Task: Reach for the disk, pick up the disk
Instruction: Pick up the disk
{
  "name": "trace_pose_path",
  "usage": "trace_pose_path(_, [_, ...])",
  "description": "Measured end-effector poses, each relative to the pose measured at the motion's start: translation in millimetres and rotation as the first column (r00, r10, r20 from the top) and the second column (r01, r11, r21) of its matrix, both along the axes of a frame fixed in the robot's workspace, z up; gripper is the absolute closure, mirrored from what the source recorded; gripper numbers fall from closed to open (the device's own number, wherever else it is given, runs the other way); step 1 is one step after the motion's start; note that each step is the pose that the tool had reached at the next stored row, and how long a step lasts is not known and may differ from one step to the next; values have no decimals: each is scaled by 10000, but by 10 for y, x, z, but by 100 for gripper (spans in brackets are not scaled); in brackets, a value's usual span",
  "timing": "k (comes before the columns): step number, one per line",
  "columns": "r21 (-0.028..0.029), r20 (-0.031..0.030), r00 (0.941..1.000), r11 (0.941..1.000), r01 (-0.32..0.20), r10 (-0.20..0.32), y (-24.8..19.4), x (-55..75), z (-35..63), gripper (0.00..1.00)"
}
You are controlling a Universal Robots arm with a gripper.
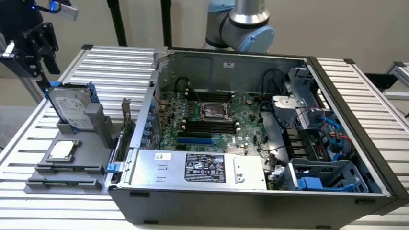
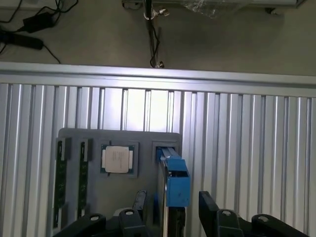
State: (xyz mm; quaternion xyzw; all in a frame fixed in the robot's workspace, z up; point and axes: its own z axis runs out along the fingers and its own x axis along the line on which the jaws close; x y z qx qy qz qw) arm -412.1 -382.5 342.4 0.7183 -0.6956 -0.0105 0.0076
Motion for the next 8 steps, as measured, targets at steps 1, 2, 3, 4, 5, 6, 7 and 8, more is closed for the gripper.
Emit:
trace_pose_path(1, [1, 1, 10000, 10000, 23, -23, 0, 0, -18, 46])
trace_pose_path(2, [1, 1, 10000, 10000, 48, -48, 0, 0, -37, 46])
trace_pose_path(3, [1, 0, 10000, 10000, 70, -70, 0, 0, -54, 46])
trace_pose_path(4, [1, 0, 10000, 10000, 91, -91, 0, 0, -73, 46])
trace_pose_path(5, [1, 1, 9999, 9999, 109, -109, 0, 0, -91, 46])
trace_pose_path(6, [1, 0, 9999, 9999, 127, -127, 0, 0, -109, 46])
trace_pose_path(7, [1, 0, 9999, 9999, 149, -149, 0, 0, -127, 46])
trace_pose_path(8, [3, 0, 9999, 9999, 173, -173, 0, 0, -145, 46])
